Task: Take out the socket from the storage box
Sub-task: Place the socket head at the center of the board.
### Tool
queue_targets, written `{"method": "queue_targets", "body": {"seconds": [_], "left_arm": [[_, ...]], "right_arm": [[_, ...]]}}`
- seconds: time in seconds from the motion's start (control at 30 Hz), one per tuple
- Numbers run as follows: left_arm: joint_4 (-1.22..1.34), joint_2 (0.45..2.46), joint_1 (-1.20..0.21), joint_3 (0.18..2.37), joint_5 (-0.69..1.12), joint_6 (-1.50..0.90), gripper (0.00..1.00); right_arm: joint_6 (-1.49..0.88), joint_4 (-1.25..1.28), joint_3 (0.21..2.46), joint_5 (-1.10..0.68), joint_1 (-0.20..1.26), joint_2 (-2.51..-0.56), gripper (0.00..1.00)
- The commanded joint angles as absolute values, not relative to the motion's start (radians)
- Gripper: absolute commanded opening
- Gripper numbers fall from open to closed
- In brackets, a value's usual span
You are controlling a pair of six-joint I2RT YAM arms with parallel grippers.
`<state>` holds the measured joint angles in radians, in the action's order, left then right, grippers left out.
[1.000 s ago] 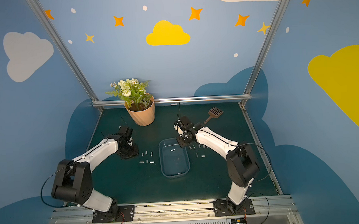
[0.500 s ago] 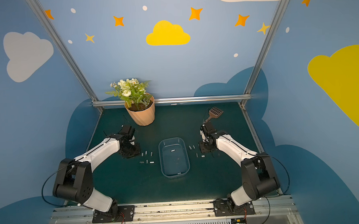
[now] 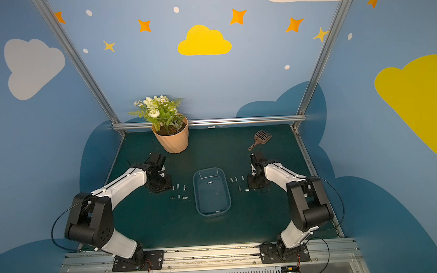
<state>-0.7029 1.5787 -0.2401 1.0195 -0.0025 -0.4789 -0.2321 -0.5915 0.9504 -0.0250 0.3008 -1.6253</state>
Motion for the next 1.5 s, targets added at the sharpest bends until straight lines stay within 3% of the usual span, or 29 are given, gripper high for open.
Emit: {"method": "queue_targets", "body": {"seconds": [0.0,0.37,0.6,1.03,1.47], "left_arm": [[-0.718,1.584,-0.244,1.040,0.000,-0.482,0.43],[-0.716,1.591,-0.246,1.035,0.000,-0.481,0.43],[-0.716,1.587,-0.246,1.038,0.000,-0.481,0.43],[-0.719,1.580,-0.250,1.047,0.005,-0.482,0.43],[-0.719,1.580,-0.258,1.049,0.000,-0.482,0.43]], "right_arm": [[-0.262,-0.611,0.969,-0.040,0.296,-1.644,0.09],[-0.281,-0.628,0.987,-0.040,0.292,-1.693,0.10],[-0.281,-0.630,0.988,-0.039,0.292,-1.685,0.19],[-0.279,-0.646,0.992,-0.035,0.291,-1.663,0.25],[-0.278,-0.660,0.999,-0.035,0.292,-1.636,0.27]]}}
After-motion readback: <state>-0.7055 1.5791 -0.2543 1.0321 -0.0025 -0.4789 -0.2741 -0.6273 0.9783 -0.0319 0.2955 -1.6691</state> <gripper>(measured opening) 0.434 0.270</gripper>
